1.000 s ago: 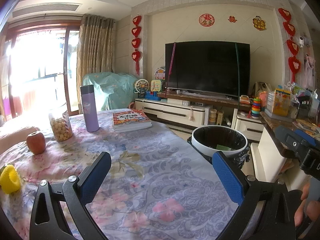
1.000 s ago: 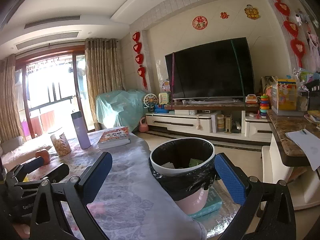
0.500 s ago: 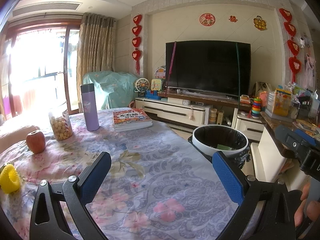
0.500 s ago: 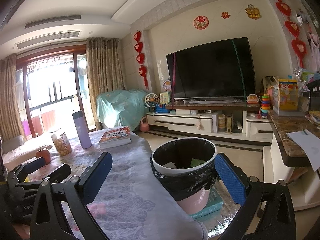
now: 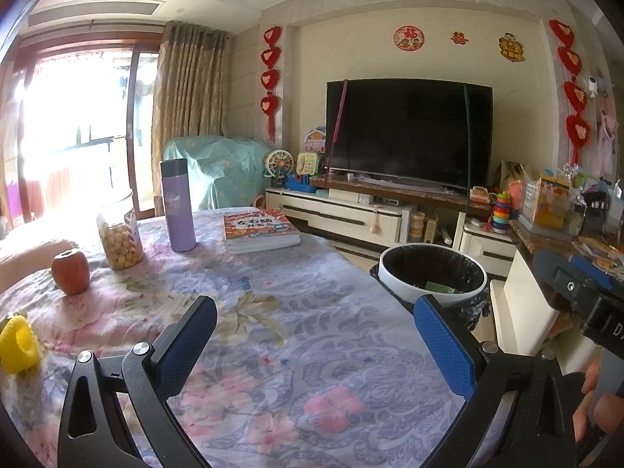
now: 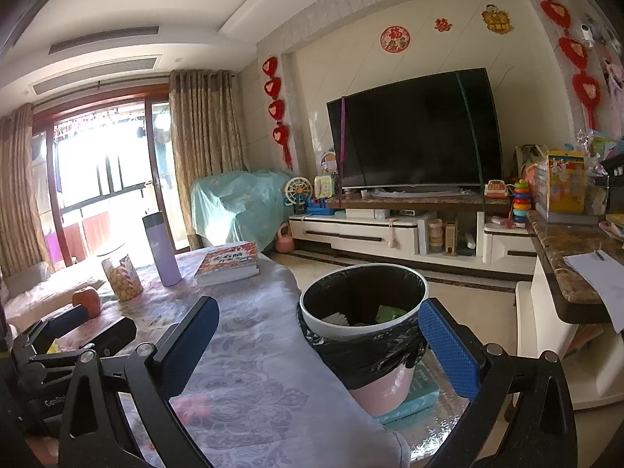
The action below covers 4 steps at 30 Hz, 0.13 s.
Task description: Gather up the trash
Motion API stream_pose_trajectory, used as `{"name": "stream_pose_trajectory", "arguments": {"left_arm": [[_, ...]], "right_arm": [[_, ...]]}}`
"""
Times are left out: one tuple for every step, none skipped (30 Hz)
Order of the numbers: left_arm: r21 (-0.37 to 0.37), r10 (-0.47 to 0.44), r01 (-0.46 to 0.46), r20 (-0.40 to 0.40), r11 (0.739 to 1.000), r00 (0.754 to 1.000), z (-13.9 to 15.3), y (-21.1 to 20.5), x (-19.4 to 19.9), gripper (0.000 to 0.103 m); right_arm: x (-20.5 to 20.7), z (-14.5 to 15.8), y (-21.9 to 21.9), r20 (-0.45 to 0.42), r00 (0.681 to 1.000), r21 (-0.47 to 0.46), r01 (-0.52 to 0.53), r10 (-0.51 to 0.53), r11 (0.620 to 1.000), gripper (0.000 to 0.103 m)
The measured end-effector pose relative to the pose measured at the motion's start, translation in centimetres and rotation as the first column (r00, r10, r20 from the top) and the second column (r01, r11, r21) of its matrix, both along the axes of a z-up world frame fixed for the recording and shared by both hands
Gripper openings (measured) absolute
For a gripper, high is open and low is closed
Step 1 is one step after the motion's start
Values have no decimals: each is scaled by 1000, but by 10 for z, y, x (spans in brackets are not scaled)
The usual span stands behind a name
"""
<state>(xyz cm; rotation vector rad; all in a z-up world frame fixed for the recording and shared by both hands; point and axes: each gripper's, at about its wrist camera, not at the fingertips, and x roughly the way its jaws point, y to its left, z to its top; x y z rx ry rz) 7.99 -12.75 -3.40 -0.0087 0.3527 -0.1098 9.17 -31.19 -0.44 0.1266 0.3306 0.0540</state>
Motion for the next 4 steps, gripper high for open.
{"name": "stream_pose_trajectory", "arguments": {"left_arm": [[-5,0,0,-1,1000,1000,0,1,1,102],[-9,0,0,-2,1000,1000,0,3,2,102],[-16,1,-1,-2,1000,1000,0,5,2,102],[-19,2,-2,-4,1000,1000,0,6,3,102]], "right_arm": [[1,0,0,-2,1000,1,-3,3,1000,103],[2,0,1,-5,1000,3,-6,6,1000,103],[4,-1,1,-9,1000,4,-9,9,1000,103],[5,-1,1,-13,1000,5,-13,13,1000,103]]}}
